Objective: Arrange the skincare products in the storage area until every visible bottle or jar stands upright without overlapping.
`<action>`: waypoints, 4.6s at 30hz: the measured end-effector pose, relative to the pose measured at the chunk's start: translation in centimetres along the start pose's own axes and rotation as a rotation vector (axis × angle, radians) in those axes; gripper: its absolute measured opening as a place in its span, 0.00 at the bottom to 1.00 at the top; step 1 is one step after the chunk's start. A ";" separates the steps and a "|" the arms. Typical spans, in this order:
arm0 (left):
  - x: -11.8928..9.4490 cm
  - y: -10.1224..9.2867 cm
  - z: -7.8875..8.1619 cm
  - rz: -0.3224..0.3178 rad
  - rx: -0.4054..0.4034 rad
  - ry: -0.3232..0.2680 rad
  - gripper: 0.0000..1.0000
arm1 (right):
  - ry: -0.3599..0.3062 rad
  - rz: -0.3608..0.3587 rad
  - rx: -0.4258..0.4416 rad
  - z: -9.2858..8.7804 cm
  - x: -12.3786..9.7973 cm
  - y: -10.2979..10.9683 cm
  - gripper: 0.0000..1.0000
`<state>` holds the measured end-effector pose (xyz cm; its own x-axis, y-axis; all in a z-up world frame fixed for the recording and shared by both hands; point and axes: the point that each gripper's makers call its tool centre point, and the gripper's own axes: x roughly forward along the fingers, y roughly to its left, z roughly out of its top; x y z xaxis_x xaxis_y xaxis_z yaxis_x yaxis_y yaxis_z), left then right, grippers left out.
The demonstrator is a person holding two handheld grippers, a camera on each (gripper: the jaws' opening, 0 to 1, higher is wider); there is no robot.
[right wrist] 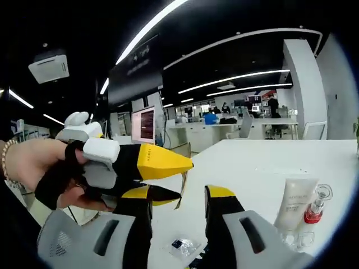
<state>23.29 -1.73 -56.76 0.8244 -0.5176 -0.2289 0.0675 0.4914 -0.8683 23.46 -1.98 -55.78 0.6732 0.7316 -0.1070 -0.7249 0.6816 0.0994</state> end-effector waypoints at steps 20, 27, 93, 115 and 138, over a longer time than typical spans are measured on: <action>-0.8 -1.6 0.5 -0.175 0.127 0.059 0.33 | 0.028 -0.037 0.194 -0.1 -1.2 -3.1 0.01; -2.8 -0.8 3.6 -0.243 0.482 0.155 0.33 | 0.034 0.131 0.482 1.4 -1.5 -2.2 0.01; 2.0 13.2 1.8 0.092 0.175 0.171 0.00 | 0.375 -0.054 -0.138 -9.8 9.5 -5.6 0.01; 5.4 20.3 0.3 0.208 0.332 0.324 0.00 | 0.571 -0.036 -0.327 -17.1 11.3 -7.3 0.01; 6.9 19.7 2.2 0.205 0.902 0.402 0.08 | 0.600 -0.011 -0.393 -18.8 11.7 -7.1 0.02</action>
<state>31.50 5.90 -74.46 0.6288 -0.4794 -0.6122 0.4828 0.8579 -0.1759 33.72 1.57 -76.29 0.5661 0.5157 -0.6431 -0.7936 0.5520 -0.2560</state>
